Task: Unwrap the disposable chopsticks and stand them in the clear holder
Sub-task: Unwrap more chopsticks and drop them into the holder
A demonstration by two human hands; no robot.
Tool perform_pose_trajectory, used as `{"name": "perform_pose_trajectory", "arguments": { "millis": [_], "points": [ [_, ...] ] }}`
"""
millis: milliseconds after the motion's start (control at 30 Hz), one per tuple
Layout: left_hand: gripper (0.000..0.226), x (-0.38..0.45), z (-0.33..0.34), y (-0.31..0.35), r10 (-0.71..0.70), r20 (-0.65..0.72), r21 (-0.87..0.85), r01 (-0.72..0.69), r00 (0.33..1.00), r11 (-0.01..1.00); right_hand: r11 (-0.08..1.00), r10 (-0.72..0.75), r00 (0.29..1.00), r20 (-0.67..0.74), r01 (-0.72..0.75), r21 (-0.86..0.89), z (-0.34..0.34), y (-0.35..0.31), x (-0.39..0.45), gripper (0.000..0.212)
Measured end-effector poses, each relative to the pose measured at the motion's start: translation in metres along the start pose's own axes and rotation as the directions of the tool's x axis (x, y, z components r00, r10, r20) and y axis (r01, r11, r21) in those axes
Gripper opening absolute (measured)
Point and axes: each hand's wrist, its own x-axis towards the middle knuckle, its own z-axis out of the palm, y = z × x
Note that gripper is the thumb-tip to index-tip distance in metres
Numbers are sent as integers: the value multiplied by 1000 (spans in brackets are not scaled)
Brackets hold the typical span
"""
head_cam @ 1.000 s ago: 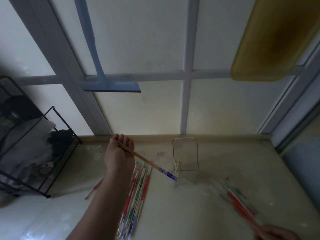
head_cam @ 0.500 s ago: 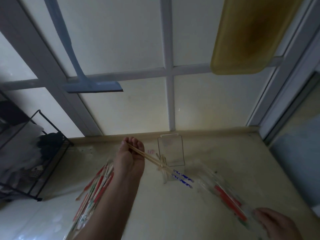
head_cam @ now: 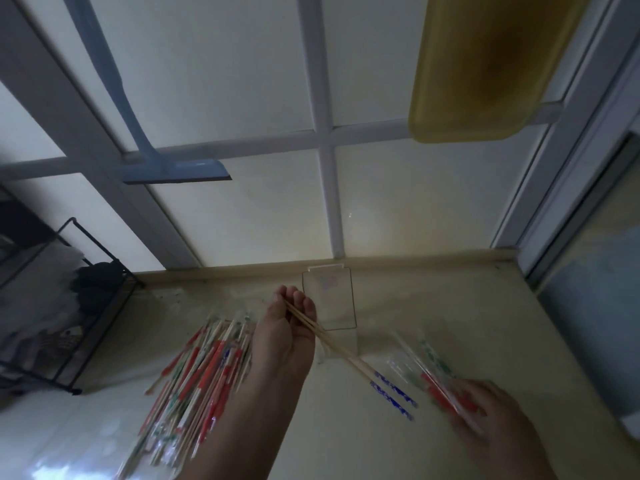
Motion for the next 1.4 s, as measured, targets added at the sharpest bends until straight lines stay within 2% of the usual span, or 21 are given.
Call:
{"name": "perform_pose_trajectory", "arguments": {
  "millis": [67, 100, 167, 233, 267, 333, 433, 533, 600, 667, 767, 867, 933, 1000, 1100, 1133, 1200, 1267, 1333, 1400],
  "points": [
    [27, -2, 0, -7, -9, -8, -15, 9, 1000, 1000, 932, -135, 966, 219, 48, 360, 1, -42, -1, 71],
    [27, -3, -1, -10, -16, -14, -29, 15, 1000, 999, 887, -211, 937, 277, 65, 457, 2, -61, -1, 81],
    [26, -5, -2, -12, -28, -15, -47, 27, 1000, 999, 770, -335, 912, 235, 122, 626, 9, -90, -5, 75],
    [25, -7, -6, -11, -30, 5, -41, 31, 1000, 999, 614, -259, 966, 19, 149, 775, 17, -106, -10, 47],
    [24, -9, -9, -8, -29, 11, -30, 29, 1000, 999, 590, -194, 974, -118, 212, 779, 23, -111, -10, 31],
    [22, -9, -15, -1, -13, 10, -10, 13, 1000, 1000, 641, -151, 960, -235, 276, 716, 31, -115, -10, 30],
    [20, -2, -24, 16, 36, -16, 7, -36, 999, 999, 685, -145, 975, -170, 223, 694, 33, -113, -8, 40],
    [20, 15, -38, 37, 93, -87, 25, -91, 992, 996, 682, -128, 985, -119, 174, 711, 26, -107, -4, 50],
    [20, 24, -51, 46, 90, -154, 55, -82, 984, 995, 670, -109, 985, -131, 170, 723, 22, -110, -1, 48],
    [19, 19, -60, 40, 27, -186, 176, 7, 982, 984, 674, -80, 977, -196, 198, 712, 26, -116, 6, 34],
    [28, -8, -53, 7, -74, -128, 377, 118, 989, 919, 725, -99, 959, -264, 252, 641, 43, -135, 13, 30],
    [39, -27, -40, -15, -59, -2, 482, 52, 998, 875, 800, -174, 942, -287, 305, 516, 59, -142, 8, 30],
    [39, -25, -40, -17, 1, 85, 618, -53, 996, 784, 815, -238, 933, -269, 343, 467, 62, -146, 5, 25],
    [30, -21, -45, -15, 45, 195, 749, -179, 980, 638, 826, -302, 941, -155, 340, 449, 60, -156, 2, 19],
    [30, -18, -49, -5, -10, 369, 818, -319, 930, 479, 820, -259, 961, -100, 273, 503, 54, -162, 4, 26],
    [28, -16, -49, 0, -49, 461, 819, -404, 886, 407, 826, -276, 956, -96, 287, 486, 51, -160, 9, 28],
    [22, -14, -47, 9, -197, 625, 780, -589, 756, 211, 841, -325, 936, -136, 351, 410, 36, -162, 26, 33],
    [21, -13, -46, 12, -358, 694, 674, -739, 625, 17, 821, -403, 907, -127, 419, 389, 14, -172, 49, 36],
    [21, -13, -43, 11, -429, 718, 579, -812, 548, -68, 804, -494, 869, -25, 468, 367, -4, -192, 68, 29],
    [19, -11, -40, 10, -444, 719, 556, -826, 534, -94, 795, -574, 815, 78, 531, 292, -13, -209, 79, 16]
  ]
}}
